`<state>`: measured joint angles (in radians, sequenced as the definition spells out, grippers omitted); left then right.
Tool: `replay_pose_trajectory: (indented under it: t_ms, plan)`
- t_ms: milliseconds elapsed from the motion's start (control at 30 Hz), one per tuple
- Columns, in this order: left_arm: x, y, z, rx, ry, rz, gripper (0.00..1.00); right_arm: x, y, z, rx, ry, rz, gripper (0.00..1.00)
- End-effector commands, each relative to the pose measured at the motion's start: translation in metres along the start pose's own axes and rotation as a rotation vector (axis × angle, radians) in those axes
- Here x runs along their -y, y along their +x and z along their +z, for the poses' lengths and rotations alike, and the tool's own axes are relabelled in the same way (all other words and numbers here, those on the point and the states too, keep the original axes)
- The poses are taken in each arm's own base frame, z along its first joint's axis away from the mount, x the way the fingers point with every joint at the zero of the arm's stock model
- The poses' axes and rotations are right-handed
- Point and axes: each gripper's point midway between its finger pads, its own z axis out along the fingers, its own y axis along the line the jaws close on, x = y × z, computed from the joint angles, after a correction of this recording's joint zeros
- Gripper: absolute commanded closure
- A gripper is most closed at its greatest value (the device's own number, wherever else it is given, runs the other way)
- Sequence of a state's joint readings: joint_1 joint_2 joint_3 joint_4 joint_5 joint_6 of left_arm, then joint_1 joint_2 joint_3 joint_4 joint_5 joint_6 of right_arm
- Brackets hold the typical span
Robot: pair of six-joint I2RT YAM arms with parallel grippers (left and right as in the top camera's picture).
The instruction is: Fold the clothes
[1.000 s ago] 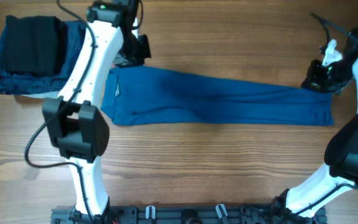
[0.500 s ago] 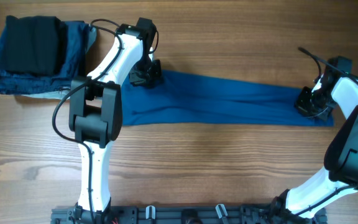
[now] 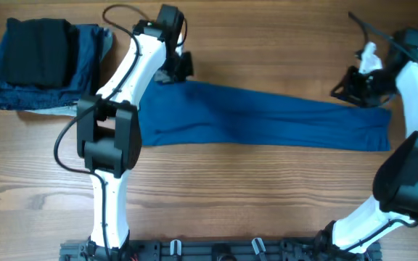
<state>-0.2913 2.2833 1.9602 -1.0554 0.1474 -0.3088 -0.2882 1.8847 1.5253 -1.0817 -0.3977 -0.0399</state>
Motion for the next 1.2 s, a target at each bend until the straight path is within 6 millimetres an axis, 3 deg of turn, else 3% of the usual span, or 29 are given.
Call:
replay_pose_trajectory:
  t_ms: [0,33,200,333,467,633,733,833,933,1033,1100,1167]
  plan:
    - [0.060,-0.009,-0.024,0.104,0.122,0.110,0.80,-0.012,0.007,0.021,-0.009,0.023,-0.037,0.87]
    - [0.076,-0.010,-0.017,0.123,0.138,0.141,0.75,-0.008,0.011,0.029,-0.014,0.053,-0.024,0.89]
    - [0.130,-0.004,0.003,0.175,0.199,0.247,0.91,0.001,0.028,0.053,-0.040,0.055,-0.001,0.93]
    - [0.161,0.016,0.016,0.163,0.219,0.311,0.92,0.009,0.051,0.071,-0.082,0.052,0.042,0.95]
    - [0.175,0.038,0.044,0.113,0.209,0.354,0.92,0.015,0.058,0.087,-0.068,0.053,0.037,0.95]
    - [0.173,0.045,0.075,0.083,0.195,0.358,0.93,0.023,0.067,0.098,-0.061,0.066,0.069,0.95]
    - [0.169,0.046,0.093,0.069,0.185,0.355,0.93,0.046,0.085,0.095,-0.119,0.205,0.137,0.95]
    - [0.158,0.035,0.109,0.099,0.149,0.340,0.94,0.055,0.094,0.092,-0.150,0.264,0.142,0.95]
    - [0.144,0.004,0.111,0.194,0.113,0.310,0.96,0.057,0.098,0.090,-0.164,0.278,0.163,0.93]
    - [0.138,-0.024,0.104,0.272,0.142,0.284,0.96,0.055,0.080,0.092,-0.098,0.262,0.143,0.85]
    - [0.140,-0.045,0.085,0.342,0.158,0.323,0.96,0.037,0.053,0.086,-0.034,0.177,0.084,0.81]
    - [0.145,-0.067,0.045,0.407,0.179,0.312,0.96,0.005,0.029,0.073,0.006,0.028,-0.012,0.76]
